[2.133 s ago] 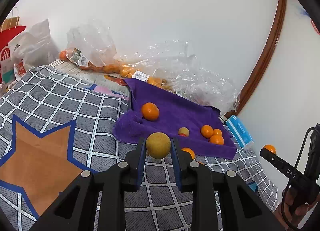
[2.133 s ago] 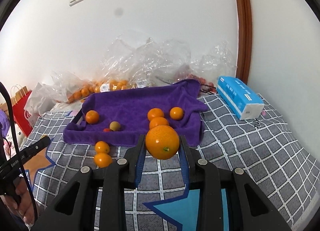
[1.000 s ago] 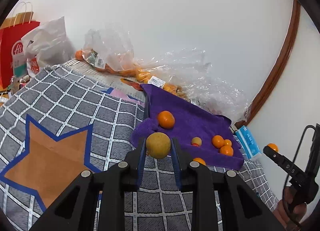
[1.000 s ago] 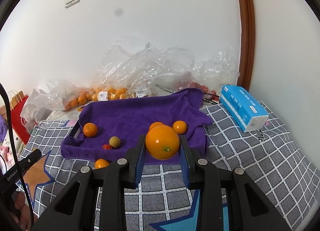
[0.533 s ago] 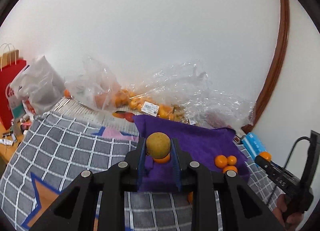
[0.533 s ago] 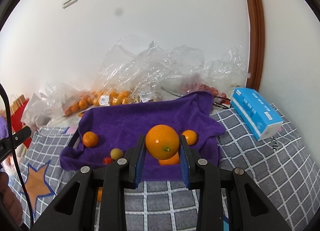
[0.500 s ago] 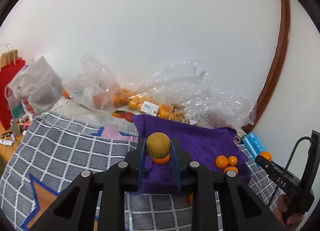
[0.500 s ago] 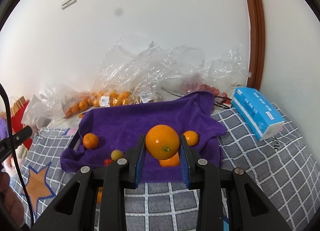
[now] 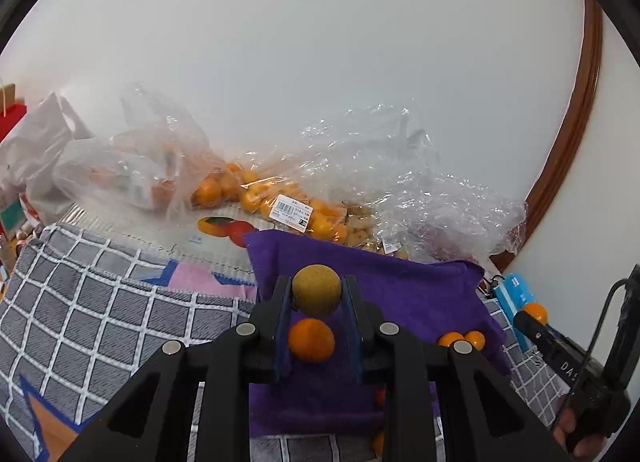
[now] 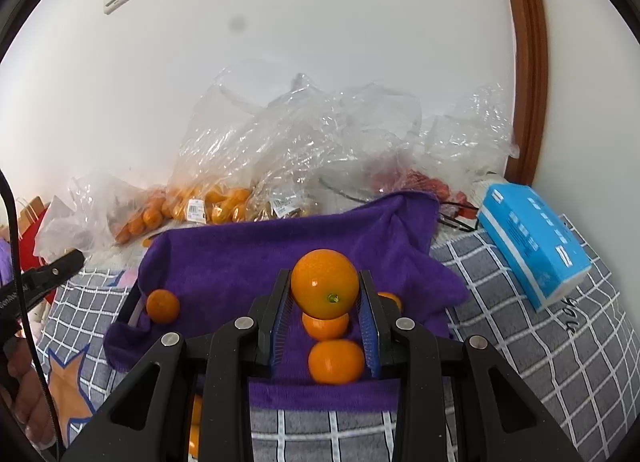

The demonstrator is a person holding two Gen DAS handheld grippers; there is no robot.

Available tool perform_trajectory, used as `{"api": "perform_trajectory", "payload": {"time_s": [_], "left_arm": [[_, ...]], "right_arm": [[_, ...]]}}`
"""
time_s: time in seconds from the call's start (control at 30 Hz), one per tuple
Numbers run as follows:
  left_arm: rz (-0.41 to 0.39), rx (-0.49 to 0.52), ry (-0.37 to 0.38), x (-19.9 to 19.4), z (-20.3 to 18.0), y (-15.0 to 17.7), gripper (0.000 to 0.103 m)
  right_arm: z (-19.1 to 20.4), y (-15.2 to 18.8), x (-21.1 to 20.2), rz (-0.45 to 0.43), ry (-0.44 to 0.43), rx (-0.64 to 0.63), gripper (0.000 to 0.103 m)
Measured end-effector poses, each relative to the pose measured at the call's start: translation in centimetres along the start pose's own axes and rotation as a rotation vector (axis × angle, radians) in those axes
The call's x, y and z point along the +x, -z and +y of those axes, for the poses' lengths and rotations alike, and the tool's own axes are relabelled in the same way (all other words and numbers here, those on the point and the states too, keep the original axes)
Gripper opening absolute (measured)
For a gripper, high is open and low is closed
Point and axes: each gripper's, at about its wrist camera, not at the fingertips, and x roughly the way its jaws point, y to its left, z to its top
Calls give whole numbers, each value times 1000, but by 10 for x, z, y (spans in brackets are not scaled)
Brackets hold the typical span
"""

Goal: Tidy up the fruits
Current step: 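Open the right tool to drop the orange while the left tool releases the yellow fruit onto the towel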

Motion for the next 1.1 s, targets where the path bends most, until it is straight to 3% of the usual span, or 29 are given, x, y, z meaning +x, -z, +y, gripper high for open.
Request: {"api": "perform_trajectory", "payload": {"time_s": [0.23,0.53,1.1], "left_arm": [[55,-31,42,29,8,31,23],[98,-36,102,39,6,46,23],[150,-5,63,53,0,55,24]], "right_arm": [[5,19,26,27,-90,-14,31],[21,41,51,114,-108,-74,31],[26,51,59,117,-97,-128,32]]}}
